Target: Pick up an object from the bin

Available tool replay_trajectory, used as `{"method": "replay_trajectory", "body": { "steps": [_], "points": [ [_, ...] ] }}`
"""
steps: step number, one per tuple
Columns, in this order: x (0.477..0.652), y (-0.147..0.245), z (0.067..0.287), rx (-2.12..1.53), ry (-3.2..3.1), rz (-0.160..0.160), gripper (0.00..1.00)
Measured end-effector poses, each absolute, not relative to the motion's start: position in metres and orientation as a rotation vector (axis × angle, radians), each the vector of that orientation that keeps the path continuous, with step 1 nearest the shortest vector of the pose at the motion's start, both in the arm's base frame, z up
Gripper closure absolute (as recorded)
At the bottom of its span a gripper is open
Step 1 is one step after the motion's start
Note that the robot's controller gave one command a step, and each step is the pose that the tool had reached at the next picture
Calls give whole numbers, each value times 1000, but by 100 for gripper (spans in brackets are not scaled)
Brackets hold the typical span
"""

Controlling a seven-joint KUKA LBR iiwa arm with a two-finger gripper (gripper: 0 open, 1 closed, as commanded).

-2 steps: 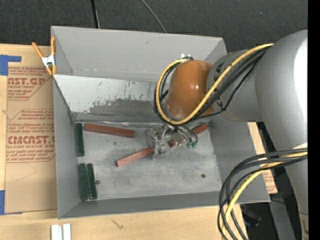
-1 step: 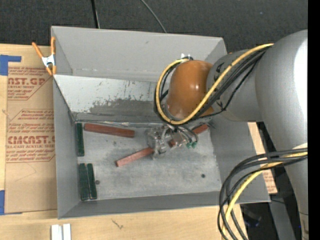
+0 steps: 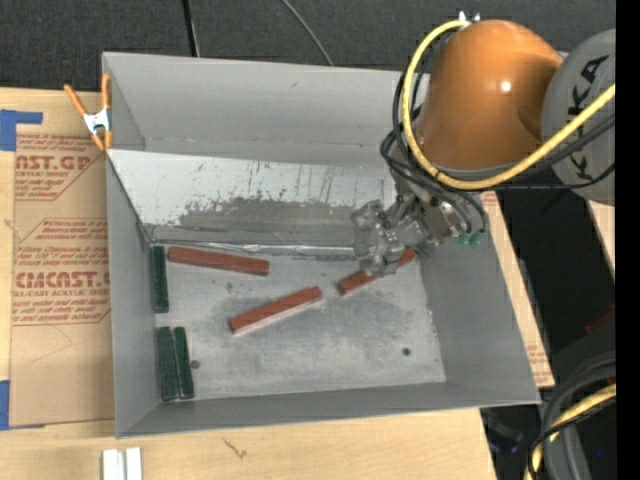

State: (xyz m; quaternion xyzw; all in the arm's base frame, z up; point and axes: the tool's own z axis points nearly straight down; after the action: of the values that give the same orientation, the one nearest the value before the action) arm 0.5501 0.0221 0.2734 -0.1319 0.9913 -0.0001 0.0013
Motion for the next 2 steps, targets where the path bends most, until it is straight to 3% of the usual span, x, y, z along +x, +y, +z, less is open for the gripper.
{"method": "replay_trajectory", "body": {
  "steps": [1,2],
  "points": [
    [551,22,275,-413,3110,-1,100],
    [564,47,235,-388,3104,-2,100]
  ]
}}
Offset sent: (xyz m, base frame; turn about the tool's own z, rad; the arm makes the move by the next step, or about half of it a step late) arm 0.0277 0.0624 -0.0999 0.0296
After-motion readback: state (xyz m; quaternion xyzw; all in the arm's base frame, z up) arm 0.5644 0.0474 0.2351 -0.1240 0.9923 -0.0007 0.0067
